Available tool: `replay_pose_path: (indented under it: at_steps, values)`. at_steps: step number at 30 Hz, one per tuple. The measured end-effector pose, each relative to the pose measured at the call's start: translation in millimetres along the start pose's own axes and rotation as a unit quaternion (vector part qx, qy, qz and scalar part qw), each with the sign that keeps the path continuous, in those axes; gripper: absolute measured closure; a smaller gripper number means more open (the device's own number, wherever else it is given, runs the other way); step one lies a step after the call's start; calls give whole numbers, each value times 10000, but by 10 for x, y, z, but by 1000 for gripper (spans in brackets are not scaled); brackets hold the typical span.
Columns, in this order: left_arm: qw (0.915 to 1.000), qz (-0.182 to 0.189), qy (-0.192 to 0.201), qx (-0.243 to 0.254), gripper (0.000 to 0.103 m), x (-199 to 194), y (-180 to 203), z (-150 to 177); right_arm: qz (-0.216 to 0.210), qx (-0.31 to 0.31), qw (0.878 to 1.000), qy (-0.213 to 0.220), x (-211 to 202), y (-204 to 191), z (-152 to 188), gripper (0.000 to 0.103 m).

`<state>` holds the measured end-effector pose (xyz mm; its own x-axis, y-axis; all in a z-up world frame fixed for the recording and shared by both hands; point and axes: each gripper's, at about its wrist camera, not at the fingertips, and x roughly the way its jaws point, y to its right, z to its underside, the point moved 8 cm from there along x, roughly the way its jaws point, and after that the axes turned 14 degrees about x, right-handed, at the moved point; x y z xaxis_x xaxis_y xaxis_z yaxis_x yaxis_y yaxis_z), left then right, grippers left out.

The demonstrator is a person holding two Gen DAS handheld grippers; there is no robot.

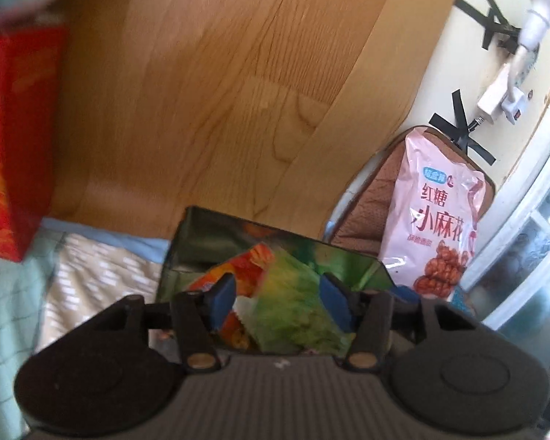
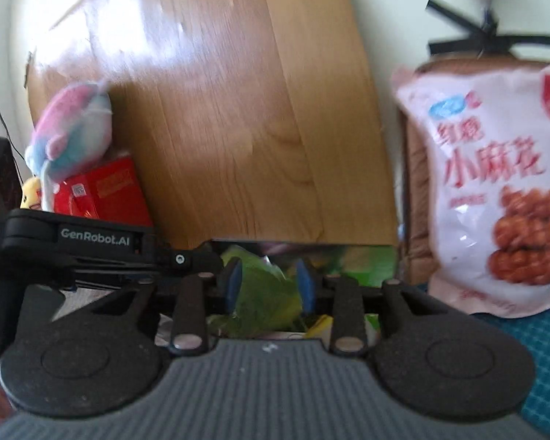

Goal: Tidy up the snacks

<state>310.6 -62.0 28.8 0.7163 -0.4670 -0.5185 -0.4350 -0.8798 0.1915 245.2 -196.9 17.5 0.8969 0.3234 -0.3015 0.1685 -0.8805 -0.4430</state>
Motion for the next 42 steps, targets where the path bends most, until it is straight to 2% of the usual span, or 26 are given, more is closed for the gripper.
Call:
replay_pose_path:
  at_steps: [3, 6, 9, 12, 15, 20, 26, 28, 31, 37, 42]
  values:
    - [9997, -132, 187, 81, 50, -235, 79, 10, 10, 98, 9997, 226, -255, 46, 43, 67]
    - [9990, -227, 354, 151, 43, -525, 200, 113, -43, 268, 9992, 282, -504, 45, 163, 66]
    - [9976, -350, 460, 369, 35, -780, 360, 355, -22, 467, 9986, 262, -770, 72, 363, 60]
    - [9964, -538, 347, 547, 35, -939, 483, 710, 13, 648, 9978, 148, -943, 58, 608, 60]
    - [9964, -656, 203, 499, 35, -1034, 493, 1026, 85, 617, 9981, -4, -1091, 17, 805, 60]
    - [9932, -1029, 31, 549, 35, -1113, 387, 1335, 136, 521, 9984, -144, -1241, -65, 990, 59]
    - [9901, -1256, -116, 618, 31, -1143, 306, 1587, 218, 636, 9976, -182, -1284, -38, 1110, 56]
    - [9902, -1240, -141, 623, 31, -1135, 300, 1616, 277, 665, 9971, -232, -1268, -15, 1158, 56]
    - [9895, -1276, 39, 674, 26, -1185, 317, 1603, 224, 664, 9975, -131, -1300, -22, 1148, 51]
    - [9848, -1342, 239, 1076, 18, -1225, 467, 1577, 229, 595, 9979, -120, -1300, -41, 1152, 45]
    - [9842, -1323, 276, 1142, 16, -1232, 494, 1562, 213, 613, 9979, -70, -1314, -38, 1139, 42]
